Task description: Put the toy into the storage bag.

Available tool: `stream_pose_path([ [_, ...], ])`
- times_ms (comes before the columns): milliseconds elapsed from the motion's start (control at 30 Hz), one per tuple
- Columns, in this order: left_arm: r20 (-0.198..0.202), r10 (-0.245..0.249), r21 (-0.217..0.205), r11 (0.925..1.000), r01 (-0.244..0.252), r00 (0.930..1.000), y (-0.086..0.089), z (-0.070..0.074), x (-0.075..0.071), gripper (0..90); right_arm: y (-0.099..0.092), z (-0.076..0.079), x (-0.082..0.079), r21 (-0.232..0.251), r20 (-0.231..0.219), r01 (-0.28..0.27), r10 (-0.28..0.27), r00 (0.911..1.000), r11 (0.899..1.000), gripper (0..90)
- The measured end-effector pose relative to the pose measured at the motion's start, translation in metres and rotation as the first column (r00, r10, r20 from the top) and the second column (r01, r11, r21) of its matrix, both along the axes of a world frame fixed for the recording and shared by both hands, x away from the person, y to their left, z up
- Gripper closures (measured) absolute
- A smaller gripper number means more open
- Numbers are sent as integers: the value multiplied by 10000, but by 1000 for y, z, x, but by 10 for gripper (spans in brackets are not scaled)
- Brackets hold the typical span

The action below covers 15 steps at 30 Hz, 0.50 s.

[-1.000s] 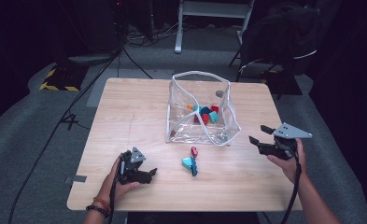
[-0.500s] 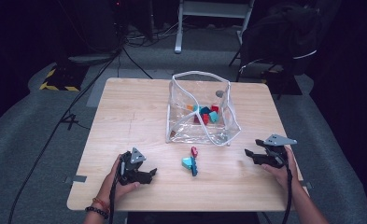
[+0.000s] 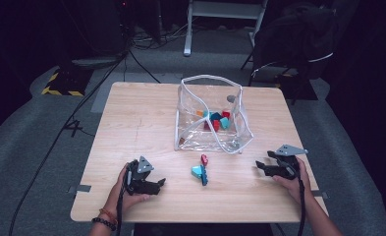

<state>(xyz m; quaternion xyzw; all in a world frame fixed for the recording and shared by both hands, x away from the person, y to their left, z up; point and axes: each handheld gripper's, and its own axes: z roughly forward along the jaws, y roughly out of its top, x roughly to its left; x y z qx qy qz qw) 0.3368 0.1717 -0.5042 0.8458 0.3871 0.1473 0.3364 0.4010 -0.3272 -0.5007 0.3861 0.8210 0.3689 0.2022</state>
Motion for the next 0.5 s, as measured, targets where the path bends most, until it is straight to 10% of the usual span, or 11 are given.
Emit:
stream_pose_path([
  [500, -207, -1136, 221, 9932, 1140, 9933, -16, 8, -4, 163, 0, -3, 2, 80, -274, -39, 41, 9996, 10000, 268],
])
